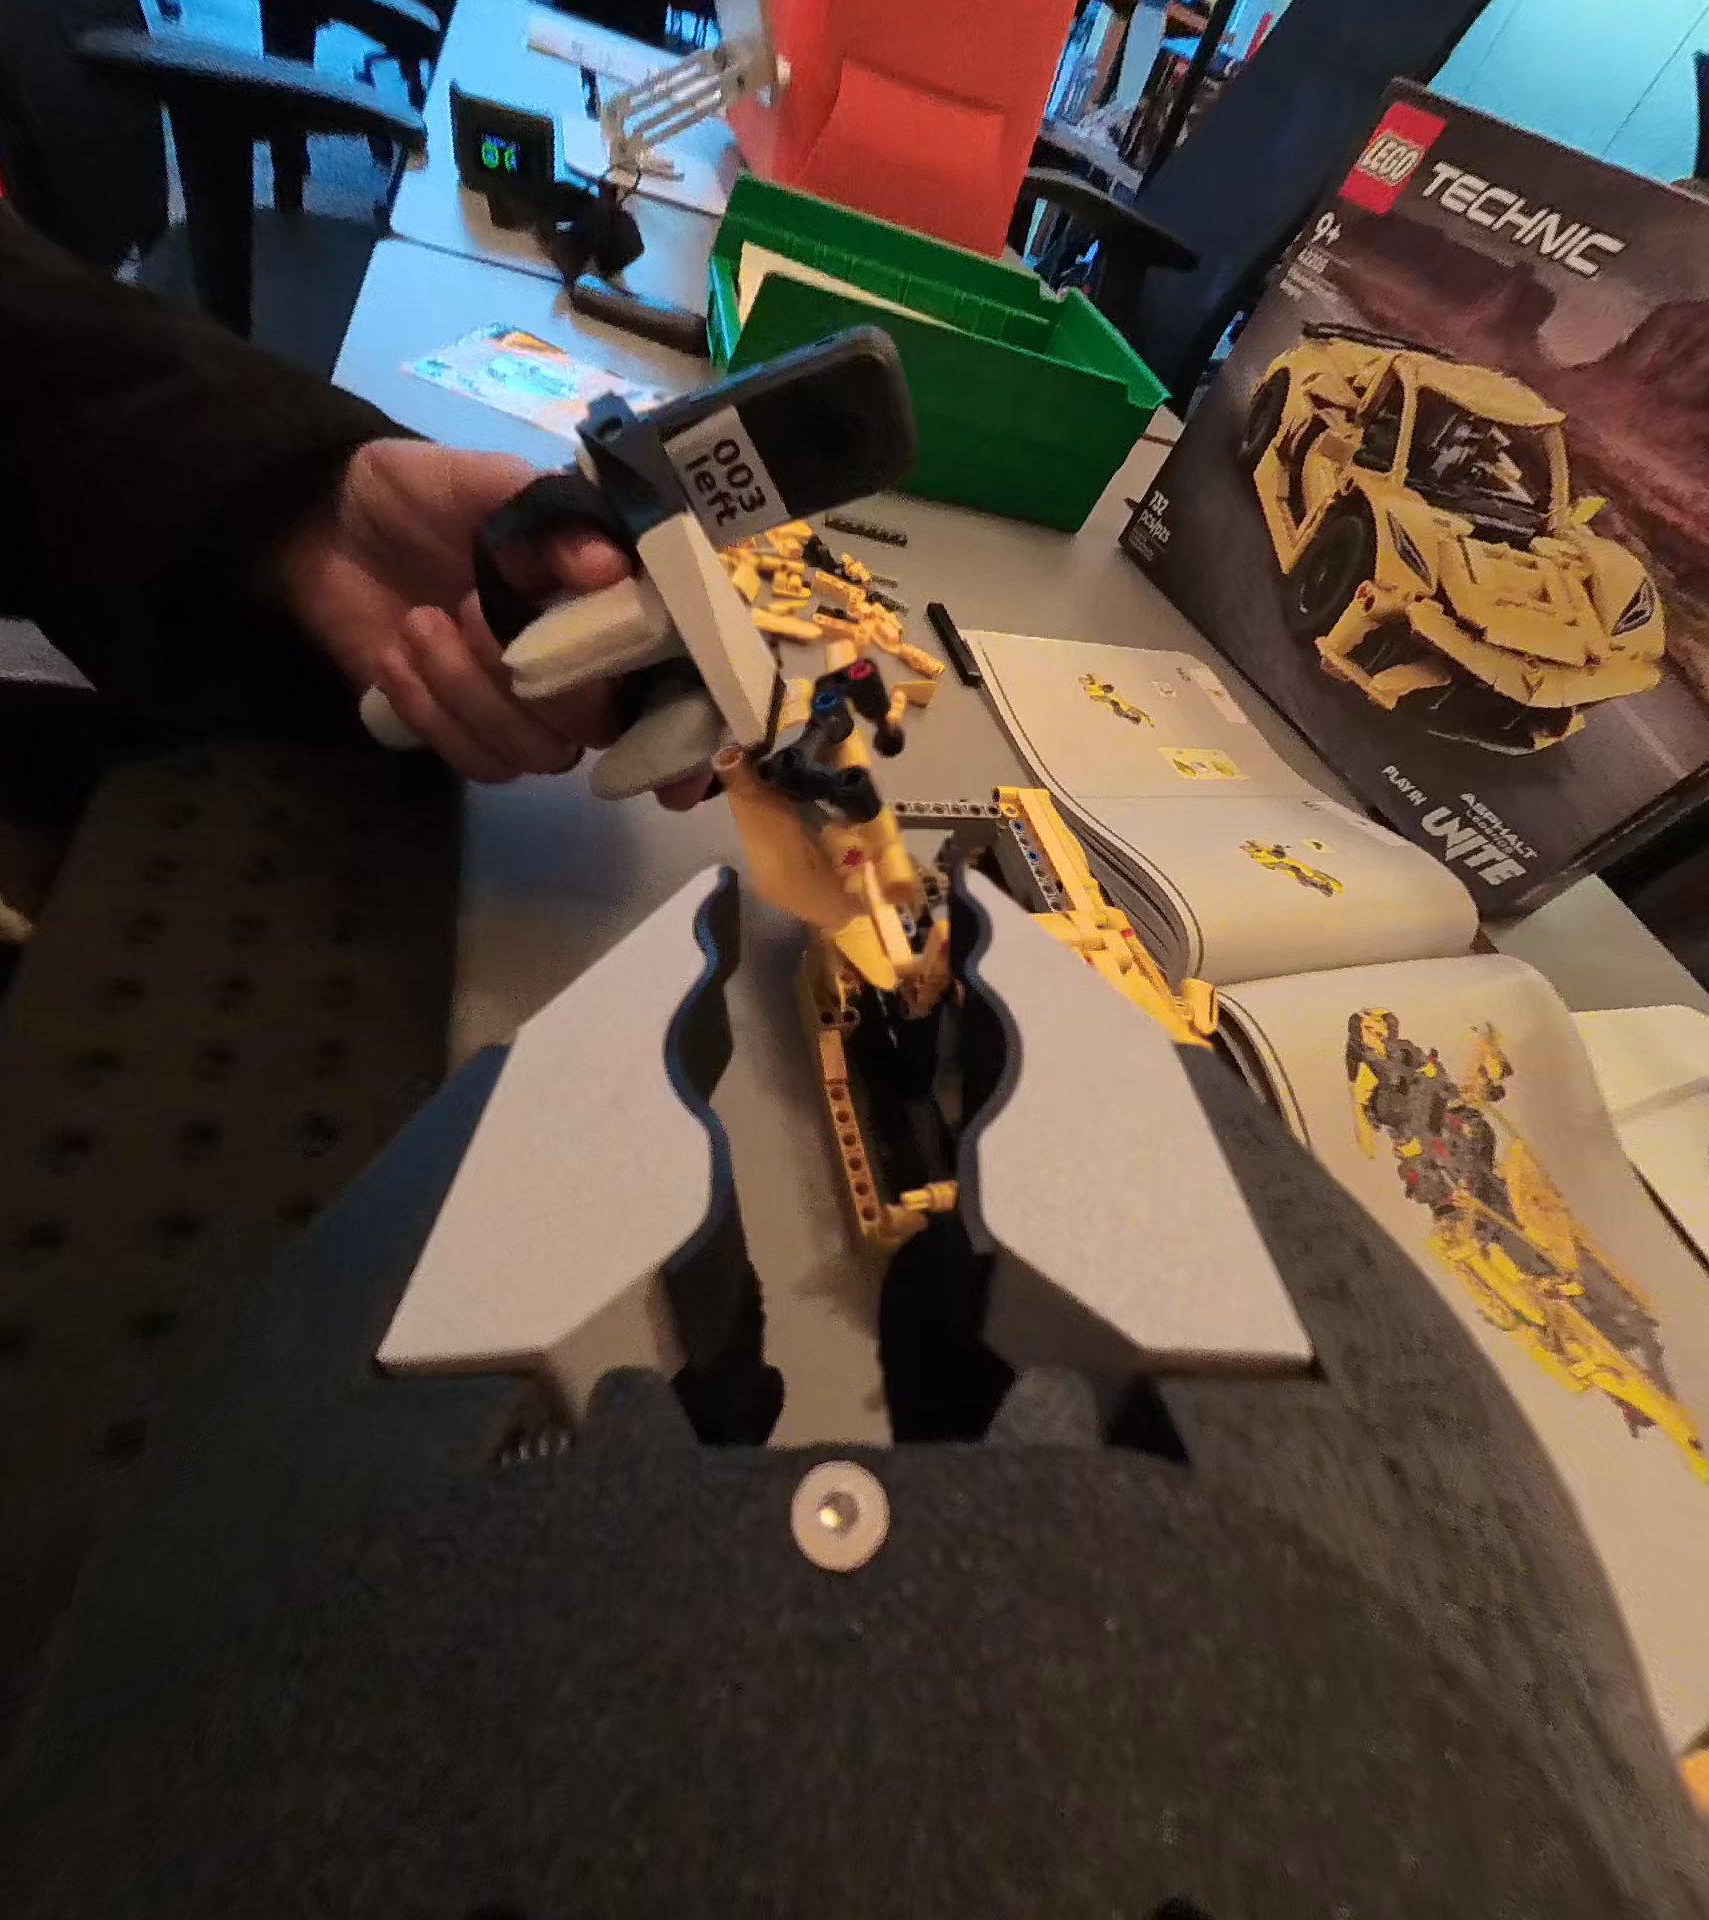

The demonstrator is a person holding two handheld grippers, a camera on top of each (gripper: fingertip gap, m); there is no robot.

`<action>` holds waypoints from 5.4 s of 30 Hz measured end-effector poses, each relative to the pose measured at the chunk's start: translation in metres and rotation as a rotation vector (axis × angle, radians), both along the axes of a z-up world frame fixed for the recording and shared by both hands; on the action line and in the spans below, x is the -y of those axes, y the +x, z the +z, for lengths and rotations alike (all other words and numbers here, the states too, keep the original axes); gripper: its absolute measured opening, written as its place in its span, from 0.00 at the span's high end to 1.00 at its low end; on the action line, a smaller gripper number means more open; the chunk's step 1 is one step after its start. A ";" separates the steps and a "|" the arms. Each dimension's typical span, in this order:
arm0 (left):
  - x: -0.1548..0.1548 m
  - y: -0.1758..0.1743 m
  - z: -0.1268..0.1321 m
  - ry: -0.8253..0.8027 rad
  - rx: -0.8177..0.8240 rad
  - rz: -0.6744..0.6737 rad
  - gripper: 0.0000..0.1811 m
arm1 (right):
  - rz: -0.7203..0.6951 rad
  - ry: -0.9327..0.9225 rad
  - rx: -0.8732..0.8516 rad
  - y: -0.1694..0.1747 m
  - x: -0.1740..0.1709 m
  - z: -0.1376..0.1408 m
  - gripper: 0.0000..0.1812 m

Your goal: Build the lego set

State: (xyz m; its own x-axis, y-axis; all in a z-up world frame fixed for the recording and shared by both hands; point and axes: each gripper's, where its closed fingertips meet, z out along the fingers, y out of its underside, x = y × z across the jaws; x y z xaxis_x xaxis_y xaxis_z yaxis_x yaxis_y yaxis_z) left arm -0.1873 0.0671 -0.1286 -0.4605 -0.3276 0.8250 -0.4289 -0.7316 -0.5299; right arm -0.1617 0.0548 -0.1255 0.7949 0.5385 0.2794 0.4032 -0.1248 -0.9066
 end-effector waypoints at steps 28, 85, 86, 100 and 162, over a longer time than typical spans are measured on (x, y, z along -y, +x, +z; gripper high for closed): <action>0.007 0.004 -0.007 -0.015 -0.047 -0.046 0.91 | 0.038 -0.021 -0.074 -0.011 -0.007 -0.015 0.90; 0.002 -0.001 -0.012 0.177 0.004 0.003 0.92 | 0.056 0.046 -0.232 -0.009 0.005 -0.008 0.77; 0.003 -0.002 -0.011 0.221 0.021 0.014 0.92 | 0.045 0.038 -0.267 -0.004 0.005 -0.005 0.77; 0.007 -0.004 -0.009 0.234 0.038 -0.002 0.91 | -0.007 0.028 -0.061 -0.003 0.001 -0.020 0.90; -0.001 0.002 -0.004 0.158 0.058 -0.009 0.91 | 0.110 -0.276 -0.809 0.009 0.002 -0.019 0.80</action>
